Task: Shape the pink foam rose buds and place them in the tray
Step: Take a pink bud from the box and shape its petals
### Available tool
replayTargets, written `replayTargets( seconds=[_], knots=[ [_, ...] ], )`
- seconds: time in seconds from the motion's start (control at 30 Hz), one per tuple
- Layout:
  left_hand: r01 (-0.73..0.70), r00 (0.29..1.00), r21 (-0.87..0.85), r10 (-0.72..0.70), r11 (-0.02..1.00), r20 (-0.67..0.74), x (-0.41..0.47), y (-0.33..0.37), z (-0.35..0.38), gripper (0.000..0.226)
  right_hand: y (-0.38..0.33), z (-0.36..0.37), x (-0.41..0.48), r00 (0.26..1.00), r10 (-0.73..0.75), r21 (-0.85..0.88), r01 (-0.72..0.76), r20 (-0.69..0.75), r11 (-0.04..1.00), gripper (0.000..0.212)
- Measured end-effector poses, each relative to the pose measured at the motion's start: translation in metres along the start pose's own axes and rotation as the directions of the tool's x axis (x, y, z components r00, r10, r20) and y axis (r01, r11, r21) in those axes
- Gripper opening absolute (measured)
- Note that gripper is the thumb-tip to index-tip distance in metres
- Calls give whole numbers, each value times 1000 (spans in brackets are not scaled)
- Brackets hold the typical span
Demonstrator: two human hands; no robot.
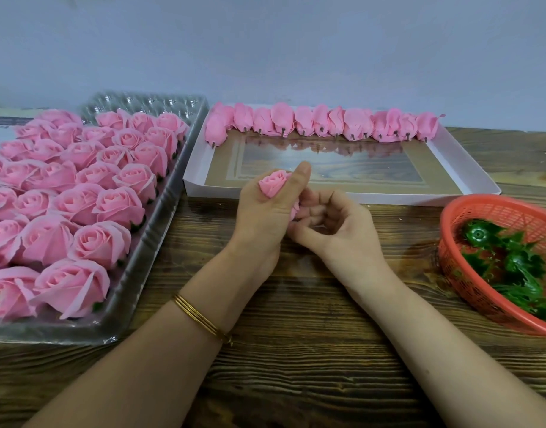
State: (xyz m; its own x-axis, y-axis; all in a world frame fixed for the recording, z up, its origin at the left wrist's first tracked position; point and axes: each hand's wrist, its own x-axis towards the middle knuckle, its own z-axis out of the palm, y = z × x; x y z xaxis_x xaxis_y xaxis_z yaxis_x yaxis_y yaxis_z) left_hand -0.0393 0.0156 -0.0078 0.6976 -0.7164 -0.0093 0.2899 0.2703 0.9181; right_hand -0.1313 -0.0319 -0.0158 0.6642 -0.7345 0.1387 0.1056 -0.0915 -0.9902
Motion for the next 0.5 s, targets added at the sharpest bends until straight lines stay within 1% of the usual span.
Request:
replayTargets(
  seconds=[0.07, 0.17, 0.5],
  knots=[
    [38, 999, -29, -38, 999, 15, -1, 1, 1, 25, 1, 0, 0, 1000, -5, -31, 6, 11, 1000, 44],
    [45, 998, -24, -44, 999, 45, -3, 0, 2, 23, 3, -1, 1, 1000, -18, -75, 18, 1, 997, 48],
    [62, 995, -19, -60, 998, 75, -4, 2, 4, 22, 1, 1, 2, 998, -62, -32, 63, 20, 997, 43]
  ],
)
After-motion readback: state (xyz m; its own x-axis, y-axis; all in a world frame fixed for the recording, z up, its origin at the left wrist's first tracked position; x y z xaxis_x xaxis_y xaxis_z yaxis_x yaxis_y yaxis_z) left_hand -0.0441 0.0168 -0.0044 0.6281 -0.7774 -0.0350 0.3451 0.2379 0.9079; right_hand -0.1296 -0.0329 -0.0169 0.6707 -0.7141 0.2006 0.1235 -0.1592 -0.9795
